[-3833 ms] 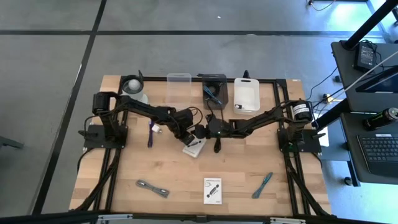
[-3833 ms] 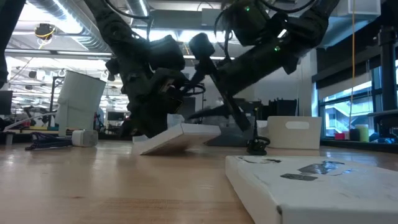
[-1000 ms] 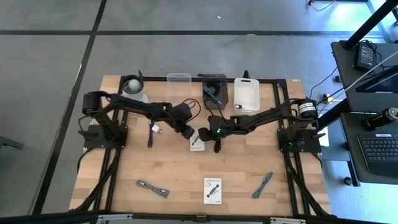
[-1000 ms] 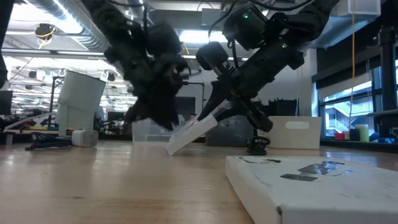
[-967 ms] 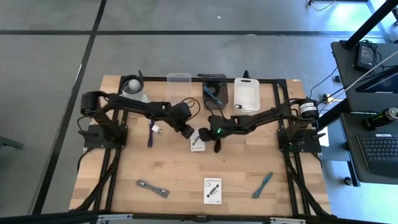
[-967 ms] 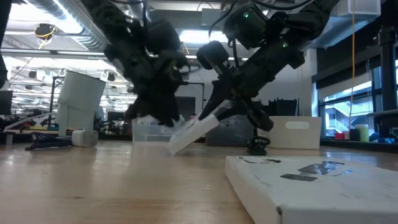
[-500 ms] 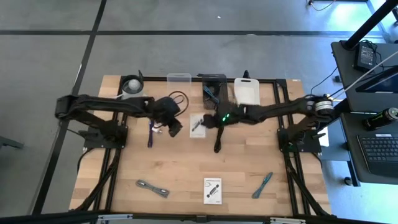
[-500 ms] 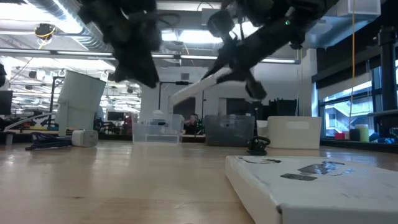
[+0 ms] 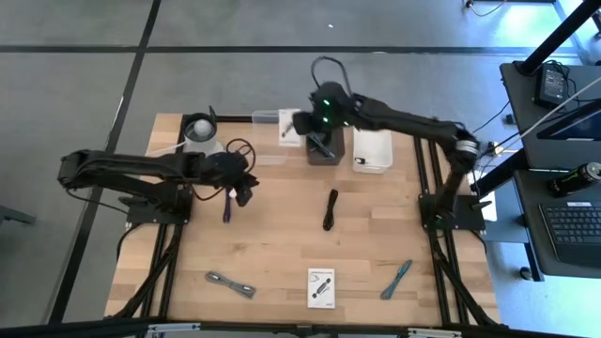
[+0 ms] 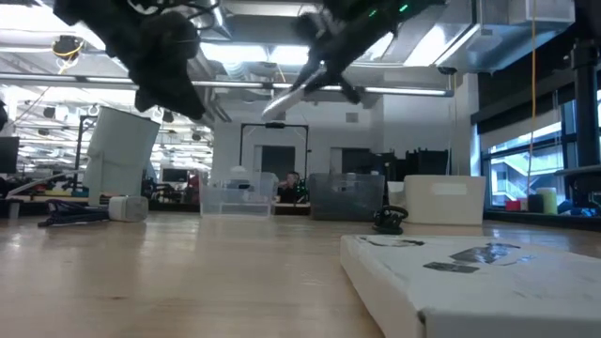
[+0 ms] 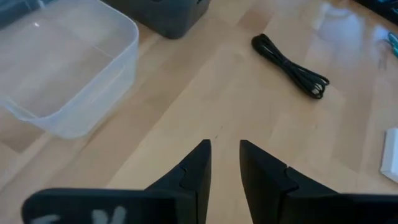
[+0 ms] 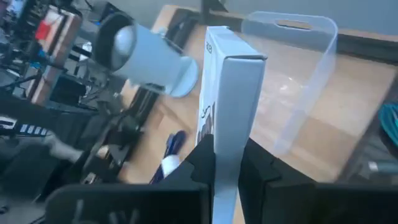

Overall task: Pick and place items into bin
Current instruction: Put the top white card reader box into the transparent bin

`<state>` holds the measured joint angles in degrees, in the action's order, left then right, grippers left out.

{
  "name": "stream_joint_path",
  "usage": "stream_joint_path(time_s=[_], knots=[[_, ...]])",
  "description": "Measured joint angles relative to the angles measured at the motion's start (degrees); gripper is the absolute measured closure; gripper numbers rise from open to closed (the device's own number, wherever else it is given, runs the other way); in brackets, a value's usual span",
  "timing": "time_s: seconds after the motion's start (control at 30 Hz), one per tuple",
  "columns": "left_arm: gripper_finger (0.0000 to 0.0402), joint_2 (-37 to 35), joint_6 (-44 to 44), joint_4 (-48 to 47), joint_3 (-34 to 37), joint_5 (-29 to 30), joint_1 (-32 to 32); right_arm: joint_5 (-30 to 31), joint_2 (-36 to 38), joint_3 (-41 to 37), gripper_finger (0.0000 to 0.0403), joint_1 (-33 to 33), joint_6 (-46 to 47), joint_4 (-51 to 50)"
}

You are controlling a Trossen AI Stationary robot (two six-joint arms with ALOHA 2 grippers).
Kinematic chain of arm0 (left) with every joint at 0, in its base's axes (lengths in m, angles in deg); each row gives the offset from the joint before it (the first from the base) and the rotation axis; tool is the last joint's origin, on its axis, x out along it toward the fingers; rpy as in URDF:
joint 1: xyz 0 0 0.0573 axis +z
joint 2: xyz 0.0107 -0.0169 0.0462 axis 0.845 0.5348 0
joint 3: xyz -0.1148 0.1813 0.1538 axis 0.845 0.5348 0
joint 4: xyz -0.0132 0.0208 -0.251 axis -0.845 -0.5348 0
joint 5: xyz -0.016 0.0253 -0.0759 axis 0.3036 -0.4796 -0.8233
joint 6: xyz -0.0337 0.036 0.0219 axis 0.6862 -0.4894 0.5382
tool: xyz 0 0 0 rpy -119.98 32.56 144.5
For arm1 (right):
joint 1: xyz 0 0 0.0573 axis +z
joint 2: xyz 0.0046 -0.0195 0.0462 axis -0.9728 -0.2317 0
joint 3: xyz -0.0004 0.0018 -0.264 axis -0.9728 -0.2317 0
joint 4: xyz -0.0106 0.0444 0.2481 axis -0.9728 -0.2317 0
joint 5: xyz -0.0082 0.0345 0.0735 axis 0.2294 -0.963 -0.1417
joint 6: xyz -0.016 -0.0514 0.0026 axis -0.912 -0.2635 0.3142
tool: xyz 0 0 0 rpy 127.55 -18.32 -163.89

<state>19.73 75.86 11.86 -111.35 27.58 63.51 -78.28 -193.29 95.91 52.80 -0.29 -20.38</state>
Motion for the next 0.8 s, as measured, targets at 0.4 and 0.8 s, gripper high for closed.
stream_joint_path(time_s=[0.4, 0.8], knots=[[0.0325, -3.8, -0.5, -4.6, 0.9, 1.8, -0.2, -9.6, -29.7, 31.2, 0.0364, -3.9, -2.0, -8.1], [0.0325, -5.1, -1.6, -8.2, 0.9, 2.0, -0.2, -9.7, -38.7, 41.4, 0.0340, -4.8, -2.0, -14.3]])
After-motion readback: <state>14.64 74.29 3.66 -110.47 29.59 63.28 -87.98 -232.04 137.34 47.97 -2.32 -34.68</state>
